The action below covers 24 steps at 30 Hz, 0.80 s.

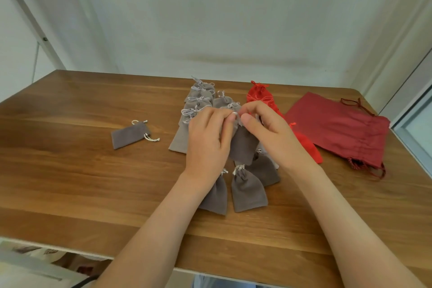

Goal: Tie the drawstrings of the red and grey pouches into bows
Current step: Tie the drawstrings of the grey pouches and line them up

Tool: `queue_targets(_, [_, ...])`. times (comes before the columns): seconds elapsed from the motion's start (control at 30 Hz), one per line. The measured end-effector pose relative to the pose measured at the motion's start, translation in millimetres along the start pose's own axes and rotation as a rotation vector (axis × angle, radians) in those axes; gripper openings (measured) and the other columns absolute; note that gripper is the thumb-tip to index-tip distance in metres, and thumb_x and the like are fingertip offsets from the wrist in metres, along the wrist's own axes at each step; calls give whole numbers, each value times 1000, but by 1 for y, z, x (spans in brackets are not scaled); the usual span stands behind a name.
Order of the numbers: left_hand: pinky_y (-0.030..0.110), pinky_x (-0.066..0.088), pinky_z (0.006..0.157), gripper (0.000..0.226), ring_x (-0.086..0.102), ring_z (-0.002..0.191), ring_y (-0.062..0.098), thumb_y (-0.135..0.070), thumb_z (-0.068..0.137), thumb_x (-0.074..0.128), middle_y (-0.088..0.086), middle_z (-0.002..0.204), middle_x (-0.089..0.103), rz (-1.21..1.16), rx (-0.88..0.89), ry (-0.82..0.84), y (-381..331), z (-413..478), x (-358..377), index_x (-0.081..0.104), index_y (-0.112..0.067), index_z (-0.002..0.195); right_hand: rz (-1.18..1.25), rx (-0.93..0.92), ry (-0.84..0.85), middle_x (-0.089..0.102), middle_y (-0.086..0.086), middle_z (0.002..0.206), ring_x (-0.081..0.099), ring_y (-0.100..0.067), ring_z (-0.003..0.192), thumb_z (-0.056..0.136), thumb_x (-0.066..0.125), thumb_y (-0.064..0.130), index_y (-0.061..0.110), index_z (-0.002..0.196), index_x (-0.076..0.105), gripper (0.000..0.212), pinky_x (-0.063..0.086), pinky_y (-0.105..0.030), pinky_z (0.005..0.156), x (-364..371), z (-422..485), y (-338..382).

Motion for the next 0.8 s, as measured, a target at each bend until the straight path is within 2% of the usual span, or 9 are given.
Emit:
queue_targets(0.07, [34,45,79,32,55,88,14,-28,99,42,4,91,64,40,57,-41,-4,-2,-2,67,-8,100,-93,10,-9,50,-19,74,41,-7,63,93,57,24,26,94,60,3,33,-27,59,-1,0,-1])
queue_targets(0.1, [32,45,81,30,55,89,13,-27,99,43,5,93,66,35,65,-50,-4,-3,-2,66,-8,103,-139,13,-17,50,-20,72,39,-7,60,92,59,24,25,93,61,3,31,-26,57,-1,0,-2])
queue_targets(0.17, [25,43,82,23,55,90,13,-28,97,46,4,94,67,5,46,-54,-3,-4,-2,59,-14,110,-195,-4,-27,54,-16,70,40,-4,58,91,59,21,21,91,63,3,30,-20,54,0,1,-2])
queue_targets(0.23, [22,42,78,14,56,86,13,-27,95,51,3,90,66,-1,21,-38,-2,-4,-2,53,-21,107,-218,-30,-44,56,-10,68,44,-6,58,92,58,20,17,91,63,5,33,-18,54,1,0,-1])
queue_targets(0.3, [21,43,75,12,57,82,12,-25,93,52,-3,87,64,1,2,-23,-3,-3,-2,57,-16,100,-187,-41,-47,58,-6,65,52,-13,58,94,55,20,17,92,60,6,40,-27,57,2,-1,-1])
queue_targets(0.37, [15,43,72,17,57,80,3,-25,94,52,-12,85,60,-58,-65,5,-2,-2,-2,62,-11,96,-130,-60,-29,58,-5,60,55,-19,58,96,52,17,16,93,58,6,43,-32,57,5,-2,1])
queue_targets(0.5, [5,36,61,12,53,69,-10,-15,97,49,-21,75,53,-189,-196,62,3,-5,6,59,-8,96,-31,-98,-64,51,1,55,47,-5,53,95,52,9,10,93,57,6,38,-20,55,5,-1,5])
queue_targets(0.7, [5,36,65,11,52,74,-13,-17,98,46,-22,79,52,-202,-188,106,1,-8,13,56,-14,97,16,-121,-131,51,6,64,47,-4,60,94,52,5,19,88,55,16,41,-20,58,1,-1,5])
queue_targets(0.8, [5,35,64,13,51,72,-12,-16,97,46,-23,75,51,-182,-149,120,0,-8,15,59,-13,97,-35,-162,-160,58,10,78,54,-3,74,91,52,4,25,89,55,22,46,-23,69,-2,0,6])
Point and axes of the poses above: each hand's wrist, its own z-axis towards the middle knuckle, its own x-axis out of the palm, y = z × x, the point moved 8 cm from there along z, towards the middle knuckle
